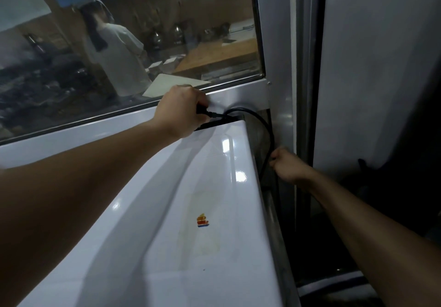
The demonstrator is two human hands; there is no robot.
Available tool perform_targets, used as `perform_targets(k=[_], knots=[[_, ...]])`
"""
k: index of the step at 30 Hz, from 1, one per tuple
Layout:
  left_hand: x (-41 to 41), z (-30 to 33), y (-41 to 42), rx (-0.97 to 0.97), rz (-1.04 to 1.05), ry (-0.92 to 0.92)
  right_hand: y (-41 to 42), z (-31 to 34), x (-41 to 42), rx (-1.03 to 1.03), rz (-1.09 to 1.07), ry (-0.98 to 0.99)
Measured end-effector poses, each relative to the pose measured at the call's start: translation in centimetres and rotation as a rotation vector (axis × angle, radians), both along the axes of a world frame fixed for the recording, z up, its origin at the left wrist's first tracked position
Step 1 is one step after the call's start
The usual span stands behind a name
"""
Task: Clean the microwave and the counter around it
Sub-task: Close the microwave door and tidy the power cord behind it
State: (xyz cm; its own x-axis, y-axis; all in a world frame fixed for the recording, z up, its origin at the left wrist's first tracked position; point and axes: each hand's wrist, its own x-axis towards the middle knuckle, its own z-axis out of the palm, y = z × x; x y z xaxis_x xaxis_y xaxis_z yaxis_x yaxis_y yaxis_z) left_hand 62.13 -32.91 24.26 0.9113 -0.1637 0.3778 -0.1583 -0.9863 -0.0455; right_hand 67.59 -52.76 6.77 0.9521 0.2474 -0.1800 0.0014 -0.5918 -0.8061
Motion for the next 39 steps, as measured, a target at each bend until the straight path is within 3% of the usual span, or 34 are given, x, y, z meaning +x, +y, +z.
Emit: perform_targets(k=[4,20,31,39], knots=[[0.0,0.0,0.1,0.008,0.006,0.002,-0.9,1.3,-0.7,0.004,-0.116,-0.121],[-0.7,-0.3,0.8,-0.074,0.022,0.03,-0.2,2.6,-0.9,0.05,-0.012,-0.054],[-0.9,-0.2,1.8,-0.21,0.115,0.074,-1.3,5.9,-2.9,-0.033,-0.016,-0.197],[-0.6,-0.7,1.9,-0.155,0.158,0.012,-1.0,7.1,-3.9,-0.039,0.0,-0.286]])
